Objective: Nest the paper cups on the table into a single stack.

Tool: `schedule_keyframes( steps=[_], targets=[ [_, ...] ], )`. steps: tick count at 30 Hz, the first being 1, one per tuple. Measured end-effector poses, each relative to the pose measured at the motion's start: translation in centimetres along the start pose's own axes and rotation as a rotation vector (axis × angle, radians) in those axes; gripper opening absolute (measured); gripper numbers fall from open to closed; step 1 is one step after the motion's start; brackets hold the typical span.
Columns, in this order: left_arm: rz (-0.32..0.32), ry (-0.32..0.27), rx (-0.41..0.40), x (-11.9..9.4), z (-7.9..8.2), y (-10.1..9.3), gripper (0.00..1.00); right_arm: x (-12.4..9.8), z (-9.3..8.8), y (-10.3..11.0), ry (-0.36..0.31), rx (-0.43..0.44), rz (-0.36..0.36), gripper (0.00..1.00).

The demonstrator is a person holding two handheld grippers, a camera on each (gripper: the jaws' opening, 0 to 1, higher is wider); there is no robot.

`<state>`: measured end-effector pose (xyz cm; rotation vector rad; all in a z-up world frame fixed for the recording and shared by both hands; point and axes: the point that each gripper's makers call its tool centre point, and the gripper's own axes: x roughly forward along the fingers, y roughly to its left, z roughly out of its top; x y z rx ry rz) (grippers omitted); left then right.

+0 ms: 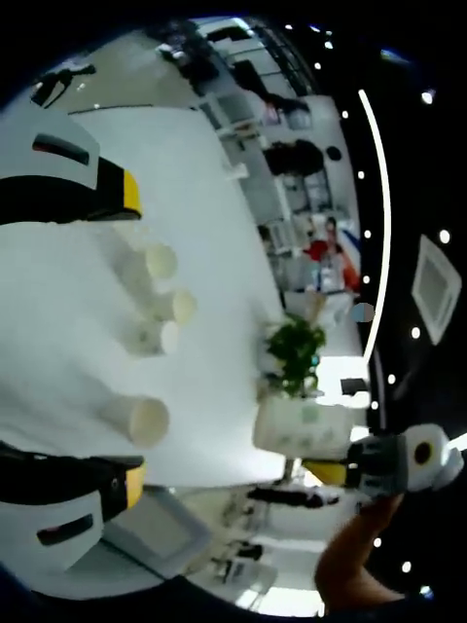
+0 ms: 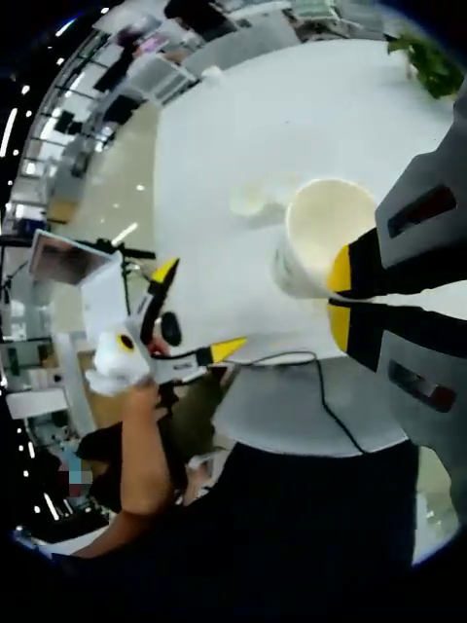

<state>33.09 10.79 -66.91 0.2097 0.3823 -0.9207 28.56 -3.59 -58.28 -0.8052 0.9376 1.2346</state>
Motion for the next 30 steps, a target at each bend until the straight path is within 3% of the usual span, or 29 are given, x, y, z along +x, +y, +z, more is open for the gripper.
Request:
schedule_keyframes(
  steps=[2,5,12,30],
  targets=[
    [0.002,-0.001,-0.014,-0.4,-0.3,0.0,0.98,0.1,-0.3,0.0,0.056,-0.017,-0.007,0.0],
    [0.009,-0.057,-0.079,-1.0,0.1,0.3,0.98,0.0,-0.6,-0.2,0.136,-0.018,-0.021,0.0],
    [0.057,-0.013,-0.078,-1.6,-1.1,1.1,0.98,0.0,-0.2,-0.7,0.226,-0.034,-0.039,0.0],
    [0.08,-0.018,-0.085,-2.2,-1.2,1.5,0.98,0.6,0.0,-0.8,0.264,0.036,-0.056,0.0]
  ],
)
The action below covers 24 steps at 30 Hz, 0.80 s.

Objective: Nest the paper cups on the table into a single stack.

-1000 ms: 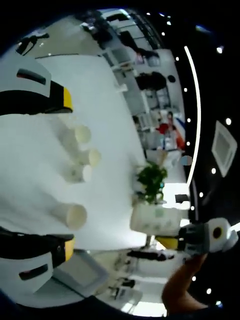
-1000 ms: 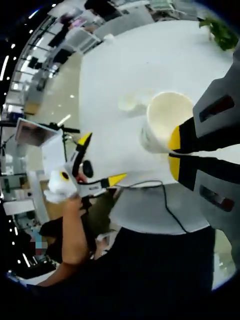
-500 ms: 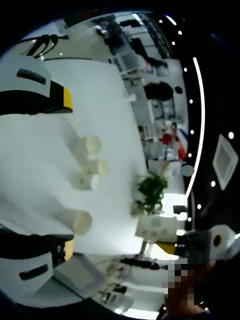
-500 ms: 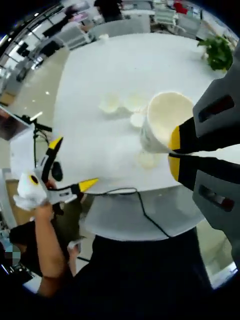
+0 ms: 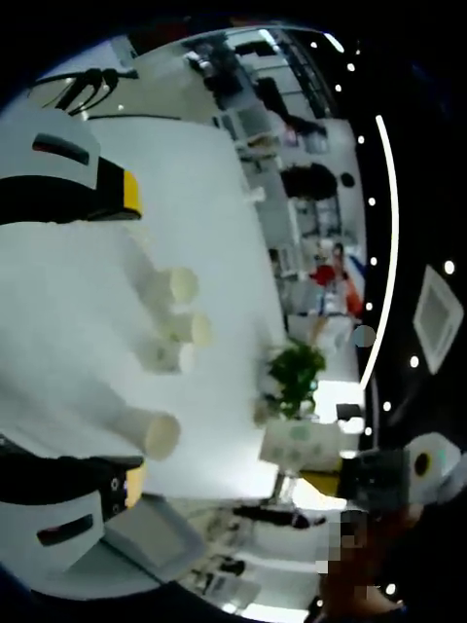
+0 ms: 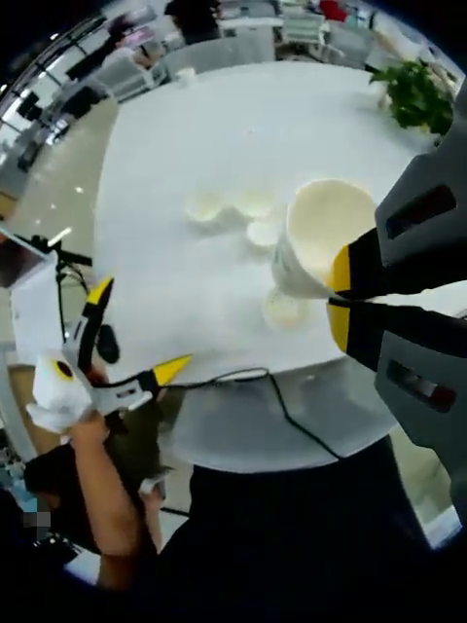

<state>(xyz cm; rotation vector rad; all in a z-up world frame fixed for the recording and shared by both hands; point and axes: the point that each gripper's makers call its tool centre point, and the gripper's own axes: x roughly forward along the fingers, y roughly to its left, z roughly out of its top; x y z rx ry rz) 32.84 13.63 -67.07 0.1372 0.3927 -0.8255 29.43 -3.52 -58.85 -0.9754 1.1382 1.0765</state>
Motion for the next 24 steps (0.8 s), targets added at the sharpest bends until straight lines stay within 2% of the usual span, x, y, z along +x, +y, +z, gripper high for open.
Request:
schedule_keyframes(
  steps=[7,12,24],
  targets=[
    [0.009,-0.015,-0.008,-0.1,0.4,0.0,0.98,0.3,0.1,0.4,-0.008,0.001,0.01,0.0],
    [0.009,-0.025,-0.052,-0.1,0.4,0.2,0.98,0.9,0.1,0.7,-0.011,-0.007,0.02,0.0],
    [0.021,-0.012,-0.041,0.0,0.1,0.5,0.98,2.4,0.0,1.4,-0.009,-0.032,0.044,0.0]
  ],
)
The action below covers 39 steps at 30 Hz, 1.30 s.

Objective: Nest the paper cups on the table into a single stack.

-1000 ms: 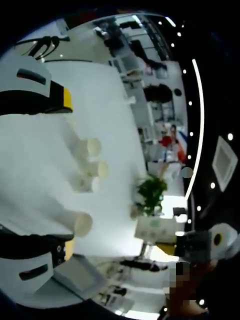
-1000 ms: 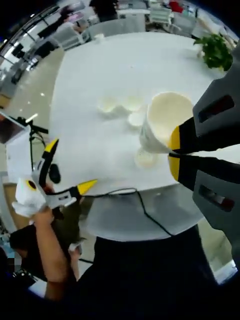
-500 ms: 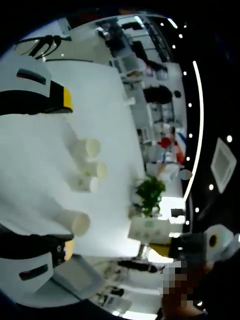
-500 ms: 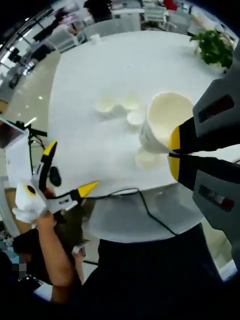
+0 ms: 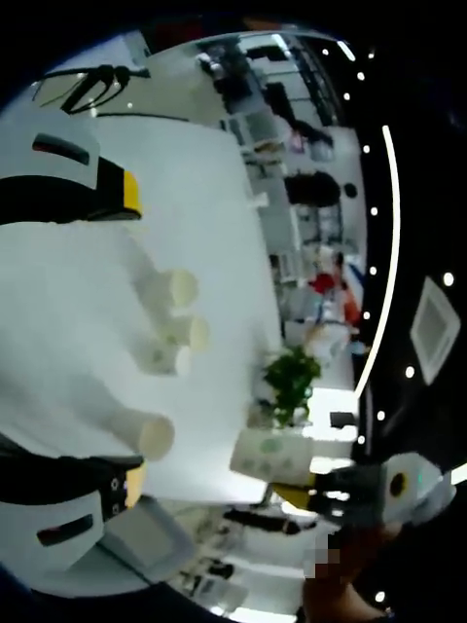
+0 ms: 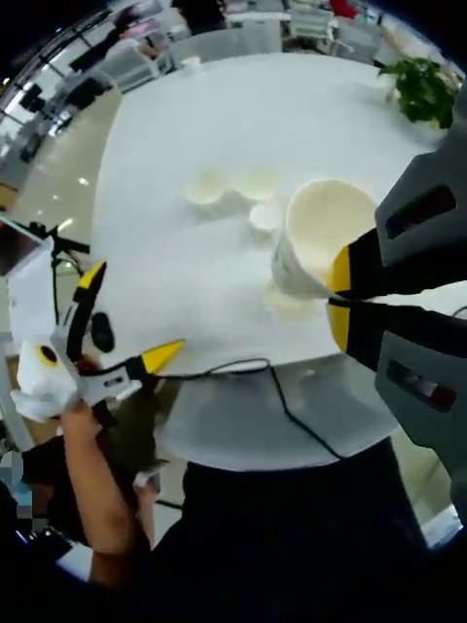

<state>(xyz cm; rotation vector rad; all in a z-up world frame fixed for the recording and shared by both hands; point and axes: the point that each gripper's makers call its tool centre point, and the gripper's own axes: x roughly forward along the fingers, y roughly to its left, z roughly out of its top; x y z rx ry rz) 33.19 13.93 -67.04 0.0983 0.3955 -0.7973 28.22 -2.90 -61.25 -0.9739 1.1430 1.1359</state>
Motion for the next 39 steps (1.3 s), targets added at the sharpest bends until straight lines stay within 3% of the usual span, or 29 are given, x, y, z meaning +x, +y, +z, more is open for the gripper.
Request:
schedule_keyframes(
  steps=[39],
  targets=[
    [-0.012,0.015,0.02,0.7,-0.7,-0.6,0.98,5.0,-1.3,1.6,0.036,0.0,0.046,0.0]
  ],
)
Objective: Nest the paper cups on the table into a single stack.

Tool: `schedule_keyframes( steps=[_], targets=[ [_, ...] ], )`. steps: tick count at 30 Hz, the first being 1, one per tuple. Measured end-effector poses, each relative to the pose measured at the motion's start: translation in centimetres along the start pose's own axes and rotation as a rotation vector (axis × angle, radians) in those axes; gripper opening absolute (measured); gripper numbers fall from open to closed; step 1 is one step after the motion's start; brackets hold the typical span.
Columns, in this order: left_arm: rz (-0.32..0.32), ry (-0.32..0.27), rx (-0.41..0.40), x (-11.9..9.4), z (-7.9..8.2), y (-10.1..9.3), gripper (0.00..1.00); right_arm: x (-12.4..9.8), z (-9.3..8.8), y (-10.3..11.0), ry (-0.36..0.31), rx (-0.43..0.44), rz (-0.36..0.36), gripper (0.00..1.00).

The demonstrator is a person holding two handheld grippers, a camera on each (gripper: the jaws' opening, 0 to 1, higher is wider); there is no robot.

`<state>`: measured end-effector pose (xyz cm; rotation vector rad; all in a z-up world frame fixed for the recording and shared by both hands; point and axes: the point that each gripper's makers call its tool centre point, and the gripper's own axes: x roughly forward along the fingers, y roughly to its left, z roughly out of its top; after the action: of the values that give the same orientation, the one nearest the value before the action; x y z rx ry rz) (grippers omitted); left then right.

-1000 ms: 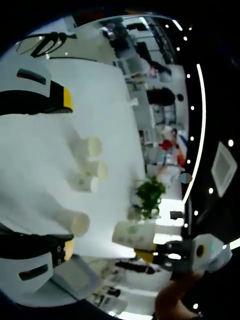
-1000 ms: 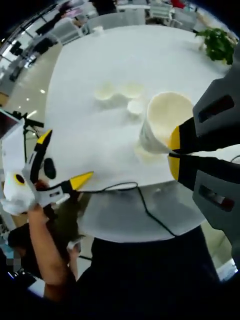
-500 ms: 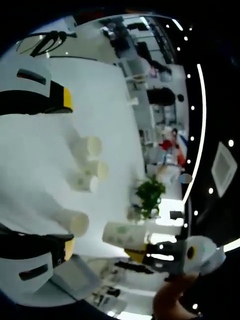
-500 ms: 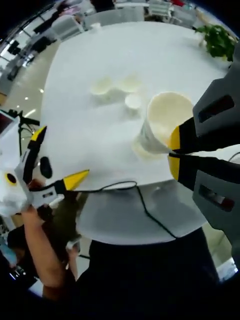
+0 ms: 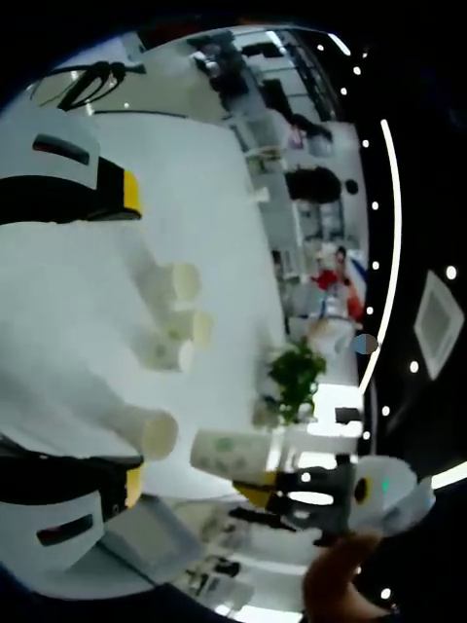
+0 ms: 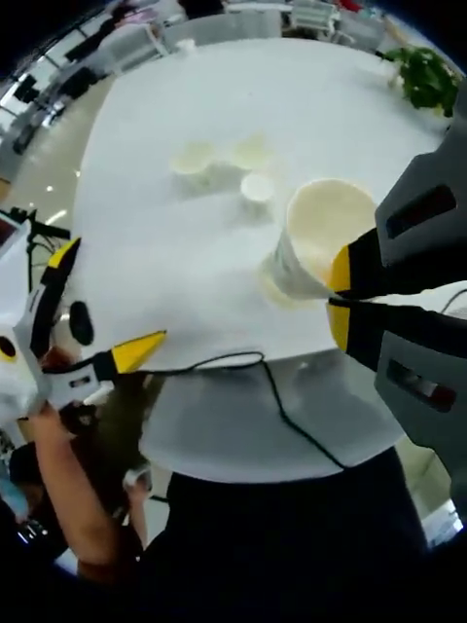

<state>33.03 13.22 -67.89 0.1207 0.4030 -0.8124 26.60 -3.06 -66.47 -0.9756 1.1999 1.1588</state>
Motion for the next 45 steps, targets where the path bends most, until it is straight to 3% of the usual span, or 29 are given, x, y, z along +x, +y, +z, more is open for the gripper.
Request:
schedule_keyframes(
  steps=[24,45],
  targets=[
    [-0.01,0.028,0.009,0.6,-0.9,-0.8,0.98,3.7,-0.2,0.2,0.012,0.014,0.021,0.0],
    [0.006,0.009,0.009,1.1,-1.0,-0.4,0.98,6.3,-0.7,0.1,0.018,0.041,0.038,0.0]
  ],
)
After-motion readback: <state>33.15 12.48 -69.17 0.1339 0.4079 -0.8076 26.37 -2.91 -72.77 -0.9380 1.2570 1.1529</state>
